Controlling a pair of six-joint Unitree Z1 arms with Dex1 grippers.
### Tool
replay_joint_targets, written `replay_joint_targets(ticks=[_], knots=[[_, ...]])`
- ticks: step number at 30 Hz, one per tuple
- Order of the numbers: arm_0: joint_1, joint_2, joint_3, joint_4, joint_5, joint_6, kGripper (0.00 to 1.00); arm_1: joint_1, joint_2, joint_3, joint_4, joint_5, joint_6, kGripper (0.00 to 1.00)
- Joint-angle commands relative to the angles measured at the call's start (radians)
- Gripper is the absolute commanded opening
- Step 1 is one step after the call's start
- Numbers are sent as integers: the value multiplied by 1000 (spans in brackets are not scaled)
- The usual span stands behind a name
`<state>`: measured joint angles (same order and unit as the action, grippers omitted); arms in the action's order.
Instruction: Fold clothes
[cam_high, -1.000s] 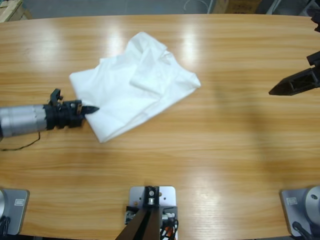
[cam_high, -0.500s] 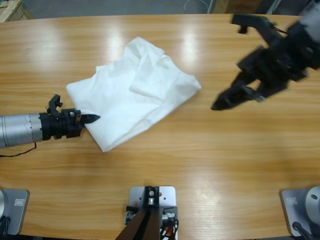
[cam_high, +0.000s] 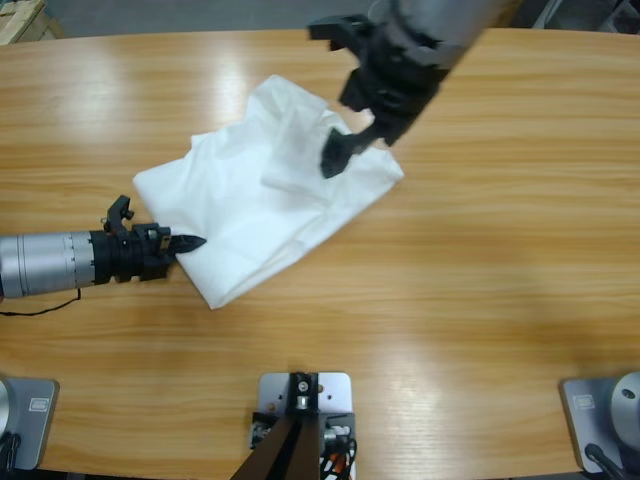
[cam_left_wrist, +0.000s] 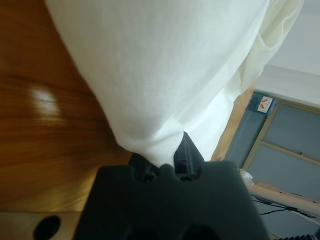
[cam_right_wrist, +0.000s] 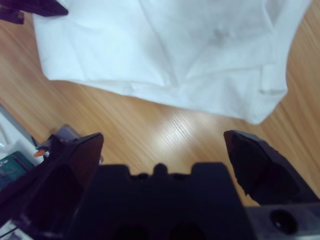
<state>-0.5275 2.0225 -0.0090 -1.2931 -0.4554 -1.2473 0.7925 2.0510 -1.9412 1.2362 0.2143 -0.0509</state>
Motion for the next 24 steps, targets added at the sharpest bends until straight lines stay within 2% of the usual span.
replay_joint_targets(ticks=[1, 4, 9, 16, 24], knots=[[-8, 103, 35, -52, -15, 16, 0, 109, 256, -269, 141, -47, 8, 1000], [-8, 117, 39, -67, -19, 19, 0, 158, 326, -396, 192, -9, -3, 997], [-6, 130, 41, -74, -22, 22, 0, 191, 403, -559, 252, 123, -40, 991], [-5, 139, 43, -81, -22, 23, 0, 192, 449, -613, 270, 311, -60, 987], [-3, 143, 49, -84, -22, 26, 0, 192, 530, -687, 322, 373, -82, 987]])
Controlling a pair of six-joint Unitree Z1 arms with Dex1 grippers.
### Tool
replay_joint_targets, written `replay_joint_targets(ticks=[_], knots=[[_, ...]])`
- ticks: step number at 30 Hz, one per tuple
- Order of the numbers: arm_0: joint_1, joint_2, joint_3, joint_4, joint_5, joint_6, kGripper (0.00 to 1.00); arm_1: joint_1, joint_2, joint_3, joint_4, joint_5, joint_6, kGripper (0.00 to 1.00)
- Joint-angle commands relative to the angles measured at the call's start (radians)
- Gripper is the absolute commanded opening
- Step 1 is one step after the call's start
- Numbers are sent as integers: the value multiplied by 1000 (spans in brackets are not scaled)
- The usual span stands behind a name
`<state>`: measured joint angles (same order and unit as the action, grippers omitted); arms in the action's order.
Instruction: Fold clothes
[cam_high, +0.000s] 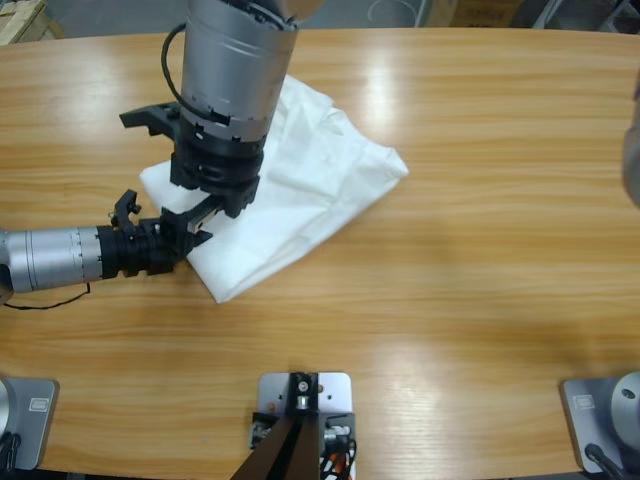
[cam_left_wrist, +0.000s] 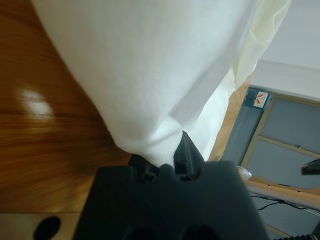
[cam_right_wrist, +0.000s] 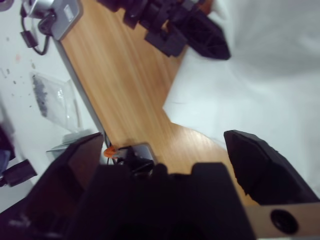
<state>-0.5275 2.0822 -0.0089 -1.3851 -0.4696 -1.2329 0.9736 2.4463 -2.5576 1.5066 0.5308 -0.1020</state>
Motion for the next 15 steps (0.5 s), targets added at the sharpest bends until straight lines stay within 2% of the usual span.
replay_joint_targets(ticks=[1, 6, 10, 15], knots=[[-2, 84, 50, 7, -7, 13, 0, 11, 142, -78, 55, 57, -35, 987], [3, 84, 55, 3, -14, 14, 0, -9, 190, -130, 80, 38, -58, 987], [10, 89, 62, 3, -17, 20, 0, -42, 202, -143, 84, -72, -58, 988], [14, 97, 63, 0, -19, 21, 0, -93, 225, -172, 90, -79, -66, 989]])
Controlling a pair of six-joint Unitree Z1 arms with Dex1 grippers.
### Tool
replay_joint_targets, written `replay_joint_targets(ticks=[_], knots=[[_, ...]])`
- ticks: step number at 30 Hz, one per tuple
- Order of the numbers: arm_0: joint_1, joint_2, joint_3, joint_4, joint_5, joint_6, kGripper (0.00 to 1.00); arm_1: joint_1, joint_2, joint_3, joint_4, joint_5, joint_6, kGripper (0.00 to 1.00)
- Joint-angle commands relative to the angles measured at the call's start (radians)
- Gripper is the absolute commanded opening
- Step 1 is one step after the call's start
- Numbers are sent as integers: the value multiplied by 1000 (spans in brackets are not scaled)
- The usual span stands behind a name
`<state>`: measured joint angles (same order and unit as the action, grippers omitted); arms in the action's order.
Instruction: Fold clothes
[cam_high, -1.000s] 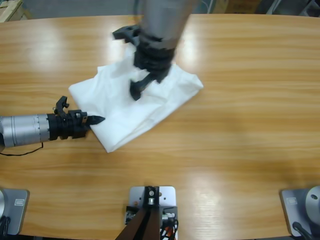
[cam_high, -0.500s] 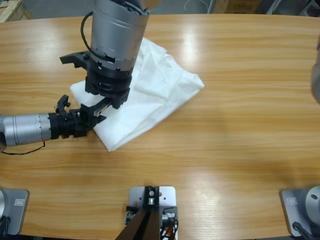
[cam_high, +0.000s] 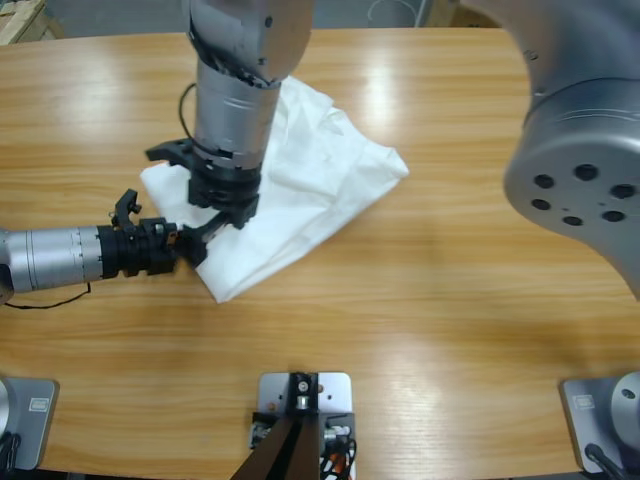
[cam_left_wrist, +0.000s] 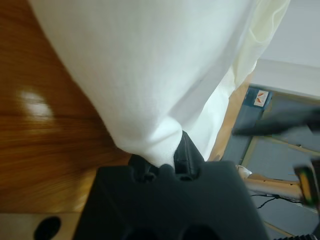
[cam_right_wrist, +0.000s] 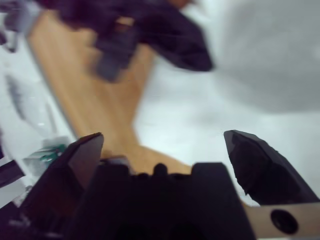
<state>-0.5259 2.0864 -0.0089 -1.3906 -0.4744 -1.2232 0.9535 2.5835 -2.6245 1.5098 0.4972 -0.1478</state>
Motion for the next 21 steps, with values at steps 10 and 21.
replay_joint_targets(ticks=[10, 21], knots=[[30, 98, 64, 4, -26, 18, 0, -80, 138, -143, 92, 13, -24, 987], [51, 103, 64, 4, -43, 30, 0, -180, 113, -152, 99, -126, 4, 987]])
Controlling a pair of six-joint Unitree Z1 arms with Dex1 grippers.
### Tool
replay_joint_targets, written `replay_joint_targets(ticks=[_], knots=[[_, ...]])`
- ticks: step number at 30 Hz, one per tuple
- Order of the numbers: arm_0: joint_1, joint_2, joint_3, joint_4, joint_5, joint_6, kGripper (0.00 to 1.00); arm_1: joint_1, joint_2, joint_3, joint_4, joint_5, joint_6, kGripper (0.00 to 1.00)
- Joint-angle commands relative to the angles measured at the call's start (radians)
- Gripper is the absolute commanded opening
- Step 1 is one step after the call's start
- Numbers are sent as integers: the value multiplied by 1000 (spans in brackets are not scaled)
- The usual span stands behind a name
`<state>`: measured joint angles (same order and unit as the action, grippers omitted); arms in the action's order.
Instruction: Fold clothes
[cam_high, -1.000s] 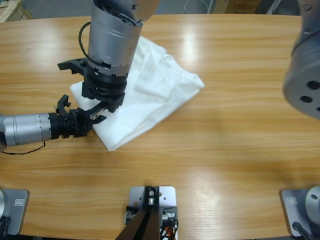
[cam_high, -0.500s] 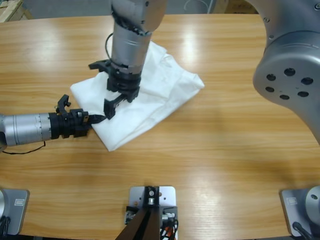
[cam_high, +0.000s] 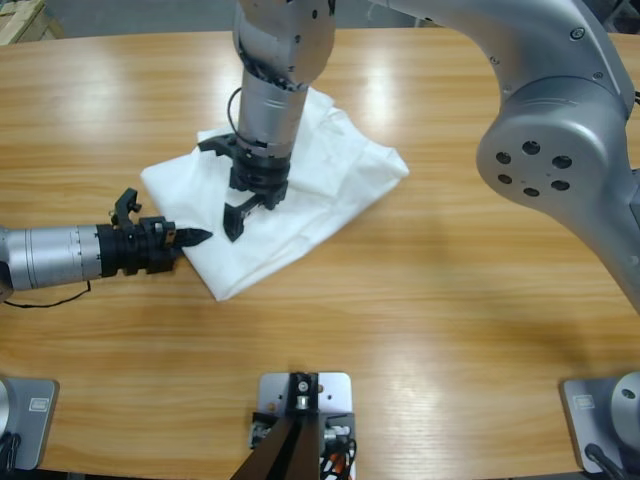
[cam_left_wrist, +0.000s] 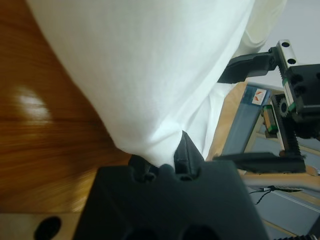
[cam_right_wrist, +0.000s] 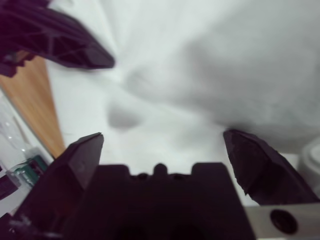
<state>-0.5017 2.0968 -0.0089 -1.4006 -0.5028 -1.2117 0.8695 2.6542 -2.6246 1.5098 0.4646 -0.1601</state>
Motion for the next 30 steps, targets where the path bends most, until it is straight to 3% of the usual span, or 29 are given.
replay_joint_targets(ticks=[1, 14, 21, 27, 30], knots=[[28, 93, 65, 14, -14, 19, 0, -116, 37, -152, 99, -103, 19, 987], [31, 100, 64, 11, -20, 23, 0, -310, -58, -81, 100, -252, 28, 987], [31, 100, 65, 9, -22, 24, 0, -346, -109, 3, 98, -304, 32, 987], [6, 109, 66, -6, -28, 59, 0, -502, -241, 84, 94, -357, 45, 987], [23, 95, 66, -6, -28, 60, 0, -523, -279, 121, 89, -357, 45, 987]])
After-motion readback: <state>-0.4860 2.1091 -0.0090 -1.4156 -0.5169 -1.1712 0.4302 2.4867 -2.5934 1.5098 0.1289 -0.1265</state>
